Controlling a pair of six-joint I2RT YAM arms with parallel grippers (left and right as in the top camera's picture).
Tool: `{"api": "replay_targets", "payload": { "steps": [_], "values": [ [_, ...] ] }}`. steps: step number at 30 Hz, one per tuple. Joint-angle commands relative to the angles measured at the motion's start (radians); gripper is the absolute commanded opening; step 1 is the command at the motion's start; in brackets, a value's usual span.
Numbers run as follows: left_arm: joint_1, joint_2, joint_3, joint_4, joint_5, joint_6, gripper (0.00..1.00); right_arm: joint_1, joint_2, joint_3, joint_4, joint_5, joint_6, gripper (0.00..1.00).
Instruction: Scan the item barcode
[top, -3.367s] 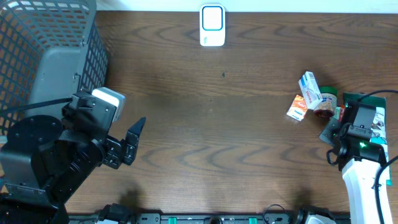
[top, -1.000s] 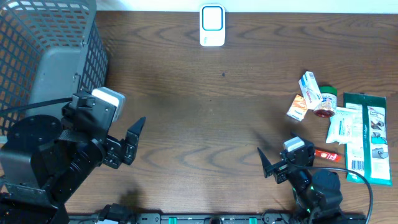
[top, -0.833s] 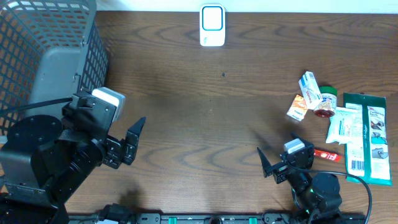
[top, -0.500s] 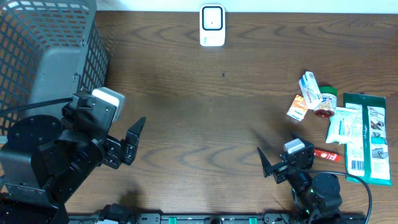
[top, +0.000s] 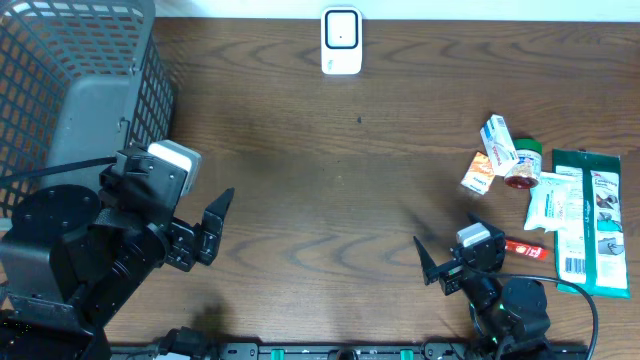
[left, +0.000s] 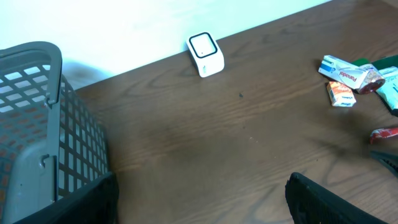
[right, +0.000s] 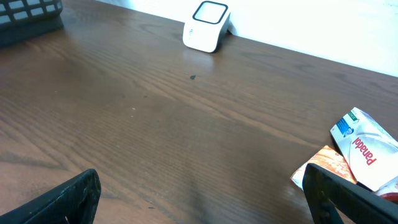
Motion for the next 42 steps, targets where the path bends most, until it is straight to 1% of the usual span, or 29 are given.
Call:
{"api": "replay_targets", "payload": {
  "steps": [1, 4, 7, 8, 10, 12, 16, 18, 21, 23, 27, 29, 32, 35, 38, 40, 42],
  "values": [
    [0.000, -0.002, 0.005, -0.001, -0.006, -0.005, 0.86, -0.005, -0.007, -0.005, 0.002, 0.012, 0.014, 0.99],
    [0.008, -0.029, 0.005, -0.010, -0.018, -0.005, 0.86, -0.005, -0.007, -0.005, 0.002, 0.012, 0.014, 0.99],
    [0.053, -0.120, -0.027, -0.014, -0.018, -0.005, 0.86, -0.005, -0.007, -0.005, 0.002, 0.012, 0.014, 0.99],
    [0.072, -0.154, -0.055, 0.006, -0.024, -0.005, 0.86, -0.005, -0.007, -0.005, 0.002, 0.012, 0.014, 0.99],
    [0.121, -0.247, -0.157, 0.093, -0.025, 0.006, 0.86, -0.006, -0.007, -0.005, 0.002, 0.012, 0.014, 0.99],
    [0.175, -0.371, -0.322, 0.226, -0.024, 0.006, 0.86, -0.006, -0.007, -0.005, 0.002, 0.012, 0.014, 0.99],
    [0.214, -0.561, -0.637, 0.432, -0.004, 0.005, 0.86, -0.014, -0.007, -0.005, 0.008, 0.000, 0.006, 0.99],
    [0.228, -0.638, -0.802, 0.548, 0.032, 0.004, 0.86, -0.026, -0.007, -0.005, 0.056, 0.005, 0.006, 0.99],
    [0.234, -0.761, -1.059, 0.734, 0.051, -0.045, 0.86, -0.055, -0.007, -0.005, 0.194, 0.025, 0.006, 0.99],
    [0.234, -0.824, -1.168, 0.801, 0.051, -0.067, 0.86, -0.065, -0.007, -0.005, 0.220, 0.064, 0.006, 0.99],
    [0.239, -0.885, -1.288, 0.882, 0.050, -0.097, 0.86, -0.078, -0.007, -0.011, 0.220, 0.109, 0.006, 0.99],
    [0.244, -0.885, -1.328, 0.914, 0.051, -0.112, 0.86, -0.087, -0.007, -0.024, 0.229, 0.109, 0.006, 0.99],
    [0.244, -0.885, -1.381, 0.962, 0.051, -0.114, 0.86, -0.099, -0.007, -0.068, 0.295, 0.109, 0.006, 0.99],
    [0.244, -0.885, -1.458, 1.049, 0.058, -0.115, 0.86, -0.100, -0.007, -0.115, 0.378, 0.114, 0.005, 0.99],
    [0.244, -0.885, -1.496, 1.105, 0.058, -0.118, 0.86, -0.103, -0.007, -0.114, 0.354, 0.129, -0.029, 0.99],
    [0.244, -0.885, -1.517, 1.133, 0.057, -0.117, 0.86, -0.109, -0.007, -0.114, 0.308, 0.131, -0.066, 0.99],
    [0.244, -0.885, -1.546, 1.173, 0.056, -0.117, 0.86, -0.111, -0.007, -0.114, 0.309, 0.128, -0.052, 0.99]
  ]
}}
